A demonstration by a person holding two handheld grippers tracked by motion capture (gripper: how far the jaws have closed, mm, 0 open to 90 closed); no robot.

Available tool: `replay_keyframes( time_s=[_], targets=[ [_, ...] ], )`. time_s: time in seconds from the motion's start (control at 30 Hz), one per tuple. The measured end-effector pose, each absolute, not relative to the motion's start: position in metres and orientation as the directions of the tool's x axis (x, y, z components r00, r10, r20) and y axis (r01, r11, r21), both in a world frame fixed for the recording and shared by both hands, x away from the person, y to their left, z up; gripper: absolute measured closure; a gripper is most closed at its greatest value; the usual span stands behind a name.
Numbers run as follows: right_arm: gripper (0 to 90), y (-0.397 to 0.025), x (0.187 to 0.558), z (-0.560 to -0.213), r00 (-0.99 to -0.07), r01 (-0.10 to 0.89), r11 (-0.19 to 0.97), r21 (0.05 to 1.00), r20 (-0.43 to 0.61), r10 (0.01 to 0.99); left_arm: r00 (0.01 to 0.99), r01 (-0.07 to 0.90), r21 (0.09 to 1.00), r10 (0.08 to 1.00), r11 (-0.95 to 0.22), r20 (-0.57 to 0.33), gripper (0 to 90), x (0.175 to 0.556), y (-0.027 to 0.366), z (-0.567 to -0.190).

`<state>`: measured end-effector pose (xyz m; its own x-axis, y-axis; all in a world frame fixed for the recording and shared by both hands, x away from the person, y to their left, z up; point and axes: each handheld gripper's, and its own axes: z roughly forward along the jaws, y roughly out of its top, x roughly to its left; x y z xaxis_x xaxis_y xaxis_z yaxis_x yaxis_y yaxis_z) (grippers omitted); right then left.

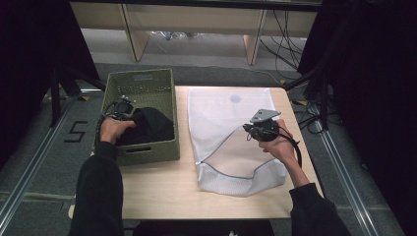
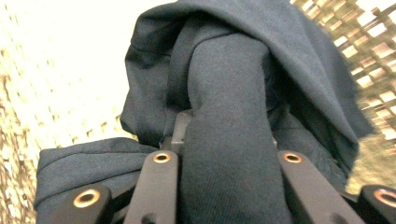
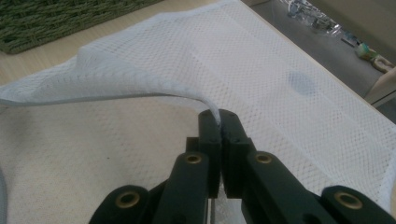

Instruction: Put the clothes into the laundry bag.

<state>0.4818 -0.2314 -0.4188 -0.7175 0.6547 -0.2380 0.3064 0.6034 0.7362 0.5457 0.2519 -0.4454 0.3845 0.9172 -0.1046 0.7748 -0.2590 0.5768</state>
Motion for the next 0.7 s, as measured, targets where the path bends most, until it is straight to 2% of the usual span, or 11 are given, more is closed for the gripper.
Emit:
replay_keyframes(
  time_s=[0.2, 0.5, 0.7],
  targets=[
    [89.7, -0.232, 0.483, -0.417, -0.722, 0.282, 0.610, 0.741, -0.255, 0.643, 0.389, 0.739, 0.643, 0.906, -0.200, -0.165, 70.6, 0.537, 0.254, -0.423],
    [89.7, -0.233, 0.482, -0.415, -0.711, 0.288, 0.597, 0.749, -0.250, 0.657, 0.448, 0.657, 0.724, 0.882, -0.211, -0.149, 71.0, 0.521, 0.257, -0.374],
    [89.7, -0.236, 0.483, -0.412, -0.712, 0.273, 0.597, 0.754, -0.259, 0.653, 0.486, 0.611, 0.768, 0.856, -0.192, -0.173, 70.9, 0.501, 0.253, -0.343]
  ],
)
